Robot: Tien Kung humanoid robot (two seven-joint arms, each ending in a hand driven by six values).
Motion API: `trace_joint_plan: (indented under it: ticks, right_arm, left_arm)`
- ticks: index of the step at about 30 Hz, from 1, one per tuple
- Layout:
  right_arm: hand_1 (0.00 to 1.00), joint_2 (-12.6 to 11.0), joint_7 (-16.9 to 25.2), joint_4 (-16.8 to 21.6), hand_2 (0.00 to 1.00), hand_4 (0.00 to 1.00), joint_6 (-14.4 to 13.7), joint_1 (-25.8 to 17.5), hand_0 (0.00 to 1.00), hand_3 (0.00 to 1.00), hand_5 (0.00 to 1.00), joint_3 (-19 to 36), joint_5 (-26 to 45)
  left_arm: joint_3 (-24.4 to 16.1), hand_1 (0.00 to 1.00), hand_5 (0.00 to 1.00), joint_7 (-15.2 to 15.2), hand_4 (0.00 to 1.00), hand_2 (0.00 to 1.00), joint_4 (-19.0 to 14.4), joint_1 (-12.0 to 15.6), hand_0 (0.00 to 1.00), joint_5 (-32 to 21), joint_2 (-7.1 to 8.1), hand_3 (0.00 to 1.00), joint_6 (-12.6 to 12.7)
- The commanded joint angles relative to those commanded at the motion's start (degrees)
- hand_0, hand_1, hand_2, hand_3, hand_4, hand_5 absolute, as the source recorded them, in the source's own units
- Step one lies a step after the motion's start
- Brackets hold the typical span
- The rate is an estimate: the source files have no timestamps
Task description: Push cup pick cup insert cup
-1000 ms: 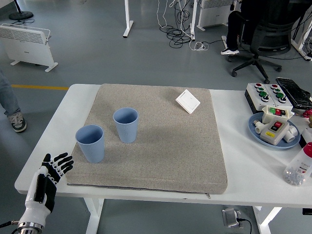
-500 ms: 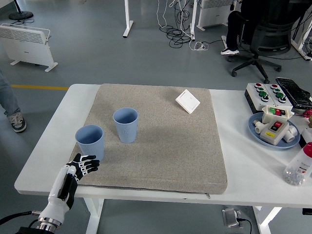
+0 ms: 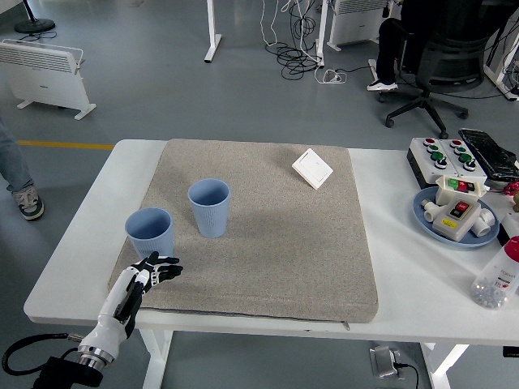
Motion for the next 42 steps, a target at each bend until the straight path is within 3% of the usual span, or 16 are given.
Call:
trace_joint_plan:
  ticks: [9, 18, 30, 42]
  right_arm:
    - [0.665, 0.1, -0.1, 0.0, 0.686, 0.103, 0.0, -0.1, 0.760, 0.566, 0.475, 0.1, -0.1]
    - [0.665, 0.2, -0.1, 0.0, 0.686, 0.103, -0.1, -0.1, 0.760, 0.567, 0.475, 0.0, 0.0]
    - [0.665, 0.3, 0.0, 0.0, 0.685, 0.103, -0.1, 0.0, 0.760, 0.566, 0.475, 0.1, 0.1]
    - [0.666, 0.5, -0.1, 0.0, 0.686, 0.104, -0.1, 0.2, 0.762, 0.566, 0.472, 0.2, 0.1]
  left_arm:
    - [-1.2, 0.651, 0.998, 0.3, 0.630, 0.606, 1.6, -0.8, 0.772, 3.7, -0.17, 0.592, 0.0]
    - [-0.7, 0.651, 0.998, 0.2, 0.631, 0.607, 3.5, -2.6, 0.776, 4.3, 1.43, 0.592, 0.1]
    - [-1.2, 0.652, 0.998, 0.3, 0.631, 0.613, 5.5, -4.2, 0.791, 5.6, 2.20, 0.593, 0.0]
    - [-1.1, 0.655, 0.998, -0.3, 0.632, 0.616, 9.3, -7.5, 0.798, 6.5, 2.44, 0.593, 0.0]
